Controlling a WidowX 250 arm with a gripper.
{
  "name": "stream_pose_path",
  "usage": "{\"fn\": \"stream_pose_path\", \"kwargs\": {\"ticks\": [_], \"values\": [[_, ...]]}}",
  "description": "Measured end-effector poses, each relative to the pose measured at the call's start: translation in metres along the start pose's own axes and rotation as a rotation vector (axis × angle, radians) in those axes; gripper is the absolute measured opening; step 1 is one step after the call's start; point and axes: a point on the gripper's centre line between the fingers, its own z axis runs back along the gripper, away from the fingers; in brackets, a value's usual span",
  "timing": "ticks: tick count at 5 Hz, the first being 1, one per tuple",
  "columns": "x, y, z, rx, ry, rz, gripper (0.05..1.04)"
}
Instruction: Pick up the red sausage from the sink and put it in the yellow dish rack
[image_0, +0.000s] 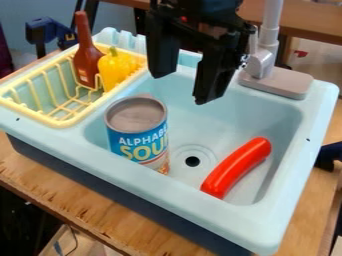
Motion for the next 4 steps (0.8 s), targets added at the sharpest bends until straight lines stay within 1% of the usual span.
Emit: {"fn": "stream_pose_path", "kwargs": {"ticks": [1,2,3,4], "values": [[0.001,-0.001,-0.008,0.001,0.029,0.002,1.001],[0.016,-0.006,-0.022,0.013,-0.010,0.006,1.001],[0.028,-0.018,-0.042,-0.024,0.028,-0.043,1.001],[0.041,-0.027,-0.054,-0.034,0.046,-0.087,1.001]]}}
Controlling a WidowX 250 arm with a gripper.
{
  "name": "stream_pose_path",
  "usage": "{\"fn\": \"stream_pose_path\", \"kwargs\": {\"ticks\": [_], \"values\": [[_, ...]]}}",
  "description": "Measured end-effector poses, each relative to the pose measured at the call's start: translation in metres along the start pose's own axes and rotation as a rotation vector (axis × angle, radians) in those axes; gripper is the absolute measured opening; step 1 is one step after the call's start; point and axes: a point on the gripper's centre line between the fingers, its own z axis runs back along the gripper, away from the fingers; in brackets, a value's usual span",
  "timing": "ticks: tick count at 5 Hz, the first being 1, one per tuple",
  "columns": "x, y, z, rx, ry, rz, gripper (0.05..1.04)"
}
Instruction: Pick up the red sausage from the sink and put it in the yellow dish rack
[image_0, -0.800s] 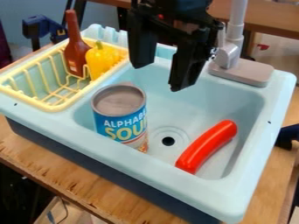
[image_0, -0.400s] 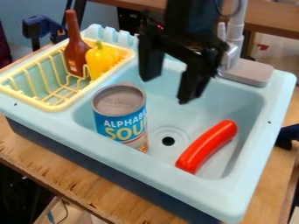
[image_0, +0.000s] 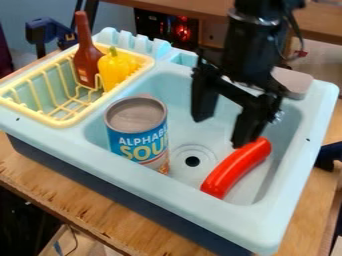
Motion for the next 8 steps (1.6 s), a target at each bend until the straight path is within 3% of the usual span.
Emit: {"fn": "stream_pose_path", "kwargs": {"ticks": [3,5,6,7,8], "values": [[0.010,0.003,-0.038,0.008,0.060,0.056,1.001],[0.020,0.005,-0.061,-0.058,0.027,0.065,1.001],[0.024,-0.002,-0.071,-0.129,0.006,0.052,0.950],[0.023,-0.001,-0.069,-0.122,0.029,0.027,0.695],[0.014,-0.005,-0.059,-0.080,0.102,-0.075,0.559]]}}
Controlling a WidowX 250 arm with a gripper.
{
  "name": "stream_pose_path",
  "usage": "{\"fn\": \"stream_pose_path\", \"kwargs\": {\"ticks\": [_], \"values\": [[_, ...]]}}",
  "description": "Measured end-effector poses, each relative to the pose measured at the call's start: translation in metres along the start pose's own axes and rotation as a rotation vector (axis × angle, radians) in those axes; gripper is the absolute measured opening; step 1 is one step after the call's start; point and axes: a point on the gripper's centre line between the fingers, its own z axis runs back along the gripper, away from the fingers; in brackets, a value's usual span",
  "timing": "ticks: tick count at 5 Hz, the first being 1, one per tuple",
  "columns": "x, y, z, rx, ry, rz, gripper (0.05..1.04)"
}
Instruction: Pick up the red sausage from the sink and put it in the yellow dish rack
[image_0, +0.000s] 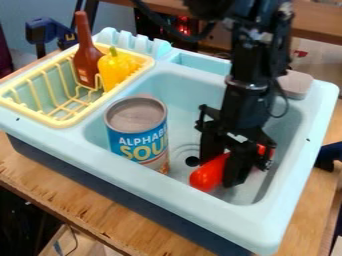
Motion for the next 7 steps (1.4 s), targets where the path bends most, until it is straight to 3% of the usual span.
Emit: {"fn": "stream_pose_path", "kwargs": {"ticks": [1,2,3,4,6,7], "values": [[-0.006,-0.002,0.030,0.026,-0.037,0.007,0.558],[-0.014,0.001,0.069,0.063,-0.156,0.056,0.558],[-0.030,-0.004,0.097,0.081,-0.162,0.079,0.558],[-0.063,0.001,0.116,0.105,-0.105,0.181,0.558],[-0.113,0.067,0.122,0.059,-0.012,0.462,0.558],[-0.128,0.104,0.116,0.041,-0.030,0.570,0.559]]}}
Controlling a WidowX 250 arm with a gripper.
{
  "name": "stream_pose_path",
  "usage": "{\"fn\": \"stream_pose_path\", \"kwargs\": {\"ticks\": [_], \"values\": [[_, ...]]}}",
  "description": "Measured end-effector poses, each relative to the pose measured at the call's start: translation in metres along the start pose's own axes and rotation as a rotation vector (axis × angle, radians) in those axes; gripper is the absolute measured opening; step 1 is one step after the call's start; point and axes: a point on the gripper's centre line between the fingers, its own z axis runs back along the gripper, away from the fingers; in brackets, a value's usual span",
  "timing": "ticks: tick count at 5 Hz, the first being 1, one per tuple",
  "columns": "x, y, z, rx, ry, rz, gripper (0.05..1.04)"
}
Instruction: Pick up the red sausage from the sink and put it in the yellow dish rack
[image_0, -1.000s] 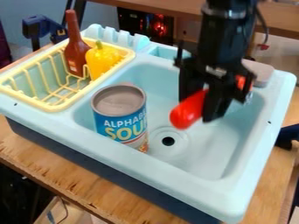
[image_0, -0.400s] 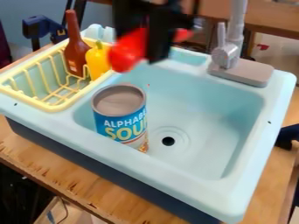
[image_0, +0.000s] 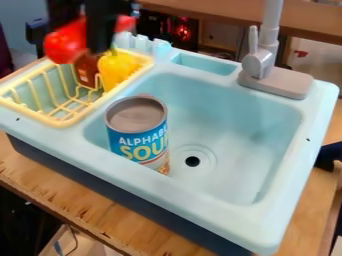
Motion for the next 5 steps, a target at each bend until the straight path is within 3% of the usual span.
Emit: {"fn": "stream_pose_path", "kwargs": {"ticks": [2,4,5], "values": [[0.009,0.048,-0.023,-0.022,0.018,0.131,0.558],[0.026,0.058,-0.039,-0.029,-0.060,0.329,0.558],[0.033,0.067,-0.050,-0.038,-0.056,0.420,0.558]]}}
